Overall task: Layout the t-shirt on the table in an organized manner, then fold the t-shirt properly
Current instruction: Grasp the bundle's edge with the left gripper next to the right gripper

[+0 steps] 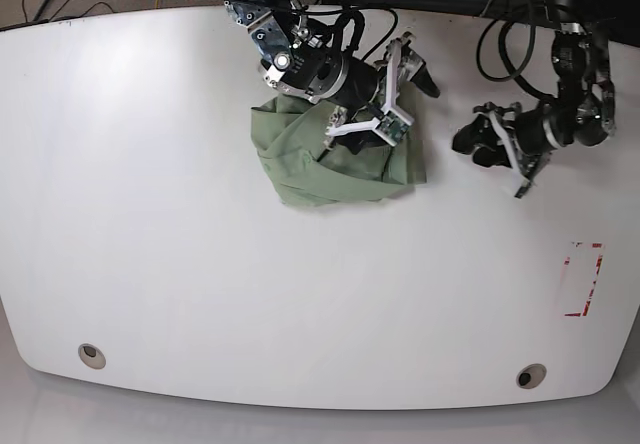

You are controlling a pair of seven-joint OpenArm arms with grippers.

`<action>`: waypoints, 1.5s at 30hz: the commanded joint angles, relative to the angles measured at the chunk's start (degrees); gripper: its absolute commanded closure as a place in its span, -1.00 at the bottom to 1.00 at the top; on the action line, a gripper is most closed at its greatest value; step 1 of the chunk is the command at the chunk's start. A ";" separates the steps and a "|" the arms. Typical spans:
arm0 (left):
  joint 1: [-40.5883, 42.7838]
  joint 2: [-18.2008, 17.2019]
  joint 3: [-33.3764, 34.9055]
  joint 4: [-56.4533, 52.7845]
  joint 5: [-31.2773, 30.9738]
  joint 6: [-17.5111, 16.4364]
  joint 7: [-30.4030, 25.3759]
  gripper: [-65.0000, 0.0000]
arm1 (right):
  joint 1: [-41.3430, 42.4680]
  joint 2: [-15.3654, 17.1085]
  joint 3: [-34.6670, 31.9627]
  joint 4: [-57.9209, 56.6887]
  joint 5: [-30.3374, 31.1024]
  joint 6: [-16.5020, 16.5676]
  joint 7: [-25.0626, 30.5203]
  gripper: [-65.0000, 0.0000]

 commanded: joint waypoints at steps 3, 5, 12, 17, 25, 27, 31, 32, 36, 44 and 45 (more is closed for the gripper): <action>-0.76 0.91 3.51 0.66 -0.68 -0.28 -3.03 0.12 | 0.69 1.65 -0.28 1.35 0.51 -1.52 1.37 -0.50; -0.76 1.62 4.39 0.66 -0.60 -0.28 -3.03 0.12 | 0.61 2.00 -0.19 1.27 0.51 -1.87 1.46 -0.50; -1.03 3.82 4.56 0.13 -0.42 -0.28 -3.12 0.12 | 0.61 4.20 -0.10 1.00 0.42 -1.87 1.81 -0.44; -1.47 3.90 4.65 -2.07 -0.60 -0.28 -3.20 0.12 | 0.61 4.46 -0.10 0.74 0.42 -1.87 1.89 -0.14; -5.16 3.90 4.74 -7.25 -0.77 -0.28 -3.20 0.12 | 0.87 4.46 -0.10 -4.10 0.42 -1.87 6.38 0.13; -5.95 3.99 4.74 -8.40 -0.77 -0.28 -3.20 0.12 | 0.78 4.46 -0.10 -5.68 0.42 -1.87 7.87 0.13; -7.27 4.08 4.74 -10.15 -0.77 -0.28 -3.20 0.12 | 0.69 4.46 -0.10 -8.14 0.42 -1.87 9.63 0.13; -7.62 4.34 4.74 -10.68 -0.77 -0.28 -3.20 0.12 | 0.69 4.46 -0.10 -8.49 0.42 -1.87 9.72 0.13; -8.94 5.13 4.65 -12.62 -0.60 -0.28 -3.29 0.12 | 0.61 4.46 -0.10 -8.76 0.42 -1.87 9.72 0.15; -11.05 6.54 4.83 -17.27 -0.51 -0.28 -5.49 0.12 | 0.61 4.46 -0.10 -8.58 0.42 -1.96 9.81 0.65; -11.40 6.72 4.83 -17.89 -0.51 -0.28 -5.49 0.12 | 0.61 4.46 -0.10 -8.58 0.42 -1.96 9.81 0.73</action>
